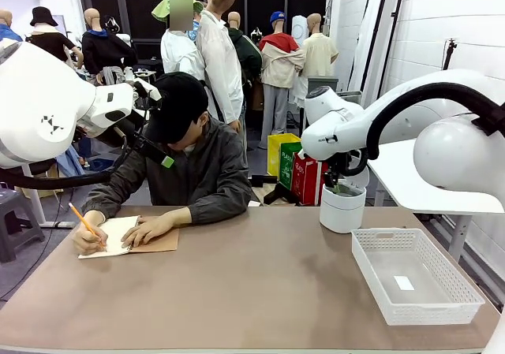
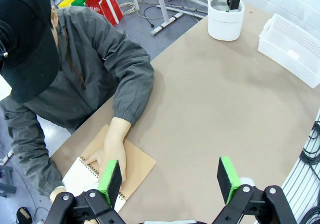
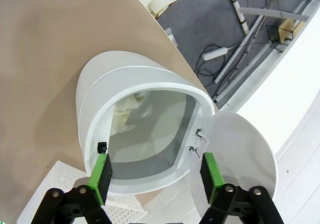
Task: Sort the paper based on its condition.
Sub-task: If a person hands you a paper, place it in the Organizing basket , and if it's crumpled, put it in the Trash can.
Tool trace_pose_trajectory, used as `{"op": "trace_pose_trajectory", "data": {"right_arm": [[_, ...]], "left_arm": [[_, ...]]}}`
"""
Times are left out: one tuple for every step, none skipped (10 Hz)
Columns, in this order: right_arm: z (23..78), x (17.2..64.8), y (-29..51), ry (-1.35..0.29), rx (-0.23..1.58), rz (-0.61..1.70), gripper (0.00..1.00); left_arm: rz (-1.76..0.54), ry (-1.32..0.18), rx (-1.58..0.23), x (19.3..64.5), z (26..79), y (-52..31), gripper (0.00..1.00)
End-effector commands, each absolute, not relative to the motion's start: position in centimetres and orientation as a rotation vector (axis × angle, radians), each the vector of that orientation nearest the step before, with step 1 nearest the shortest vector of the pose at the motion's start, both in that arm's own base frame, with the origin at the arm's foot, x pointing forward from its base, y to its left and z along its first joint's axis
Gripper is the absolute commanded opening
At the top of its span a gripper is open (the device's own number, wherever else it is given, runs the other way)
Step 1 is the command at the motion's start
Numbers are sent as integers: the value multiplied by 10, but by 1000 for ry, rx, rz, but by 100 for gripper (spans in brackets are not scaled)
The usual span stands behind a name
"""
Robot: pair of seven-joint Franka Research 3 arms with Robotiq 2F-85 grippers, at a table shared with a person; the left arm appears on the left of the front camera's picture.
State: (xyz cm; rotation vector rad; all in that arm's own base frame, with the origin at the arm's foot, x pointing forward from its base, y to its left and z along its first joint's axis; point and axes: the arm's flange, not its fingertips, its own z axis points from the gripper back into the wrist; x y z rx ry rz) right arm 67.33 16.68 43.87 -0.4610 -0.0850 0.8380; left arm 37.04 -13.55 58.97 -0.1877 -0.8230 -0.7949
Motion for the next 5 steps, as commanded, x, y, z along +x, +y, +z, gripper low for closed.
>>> {"op": "trace_pose_trajectory", "data": {"right_arm": [[440,677,173,-85,-524,807,100],[445,675,176,-90,-518,819,100],[449,671,179,-82,-508,830,100],[452,669,182,-76,-497,833,100],[455,667,185,-50,-482,838,100]], "left_arm": [[-780,-821,-188,370,590,-135,100],[-780,-821,-188,370,590,-135,100],[-780,-821,-188,370,590,-135,100],[-780,-821,-188,370,590,-135,100],[-780,-821,-188,370,590,-135,100]]}}
